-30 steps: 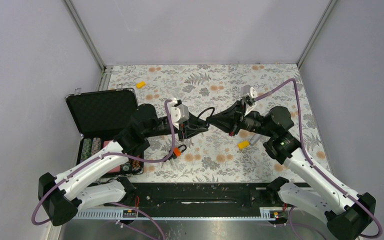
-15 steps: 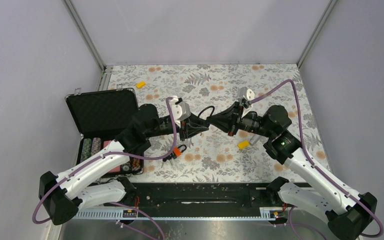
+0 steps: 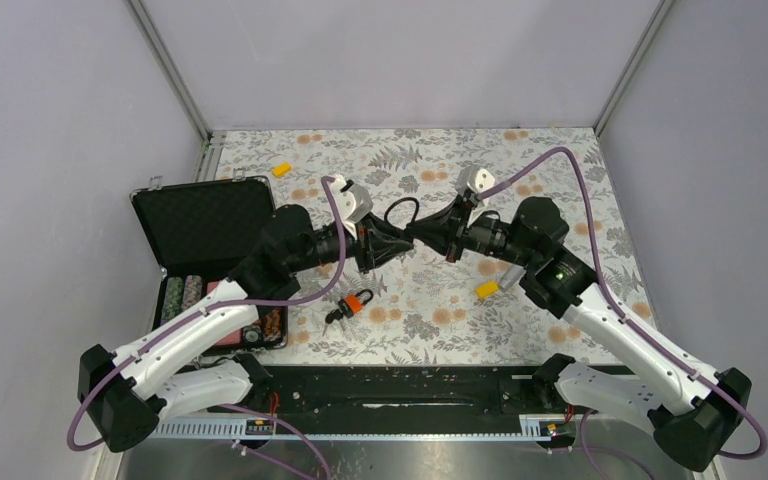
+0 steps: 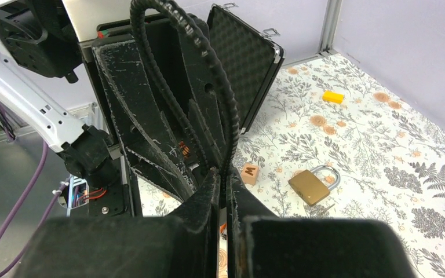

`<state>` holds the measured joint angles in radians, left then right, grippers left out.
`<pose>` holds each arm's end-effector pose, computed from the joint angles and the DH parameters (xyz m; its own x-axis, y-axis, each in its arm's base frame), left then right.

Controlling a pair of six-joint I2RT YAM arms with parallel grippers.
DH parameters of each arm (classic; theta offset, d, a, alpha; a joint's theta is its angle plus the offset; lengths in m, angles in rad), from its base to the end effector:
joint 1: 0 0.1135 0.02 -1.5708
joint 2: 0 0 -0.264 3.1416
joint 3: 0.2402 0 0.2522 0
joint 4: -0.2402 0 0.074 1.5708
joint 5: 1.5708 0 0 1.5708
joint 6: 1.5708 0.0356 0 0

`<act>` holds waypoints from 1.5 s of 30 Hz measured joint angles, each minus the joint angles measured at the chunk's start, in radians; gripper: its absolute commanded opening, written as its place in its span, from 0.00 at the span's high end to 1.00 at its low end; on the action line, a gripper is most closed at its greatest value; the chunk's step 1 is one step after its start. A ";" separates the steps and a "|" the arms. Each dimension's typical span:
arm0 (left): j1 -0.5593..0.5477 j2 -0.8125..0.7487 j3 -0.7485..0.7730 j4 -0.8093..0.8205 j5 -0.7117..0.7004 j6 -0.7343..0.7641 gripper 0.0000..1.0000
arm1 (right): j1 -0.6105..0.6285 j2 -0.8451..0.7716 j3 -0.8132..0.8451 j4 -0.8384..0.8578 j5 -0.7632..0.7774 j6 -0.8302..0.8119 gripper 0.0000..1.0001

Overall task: Lock with the key
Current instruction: Lock the lock.

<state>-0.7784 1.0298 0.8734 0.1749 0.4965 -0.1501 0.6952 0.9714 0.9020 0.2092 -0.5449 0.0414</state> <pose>0.1594 -0.1810 0.3629 -0.1300 -0.0565 -0.9899 0.9477 0.2864 -0.1408 0.1594 0.1570 0.3889 0.0679 0.1028 -0.9924 -0.9456 0.3240 -0.0312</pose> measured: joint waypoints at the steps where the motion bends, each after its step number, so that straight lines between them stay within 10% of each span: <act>1: 0.002 0.000 0.000 0.000 0.000 -0.006 1.00 | 0.003 0.005 0.010 -0.012 0.012 0.000 1.00; 8: 0.013 0.000 0.000 0.030 -0.016 -0.057 1.00 | 0.025 -0.018 0.056 -0.132 0.098 0.064 0.41; 16: 0.050 0.010 0.030 0.069 -0.072 -0.094 1.00 | 0.039 -0.209 0.056 -0.171 0.146 0.224 0.18; 27: 0.061 0.031 0.124 0.082 -0.060 -0.278 1.00 | 0.040 -0.213 -0.096 0.193 0.193 0.569 0.17; 45: 0.072 0.025 0.142 0.277 0.117 -0.551 1.00 | 0.042 -0.053 -0.130 0.502 0.093 0.735 0.67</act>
<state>-0.7067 1.0550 1.0149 0.4515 0.6140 -0.7013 0.7368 0.9180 0.7715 0.7113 -0.4522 0.7761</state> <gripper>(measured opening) 0.237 0.346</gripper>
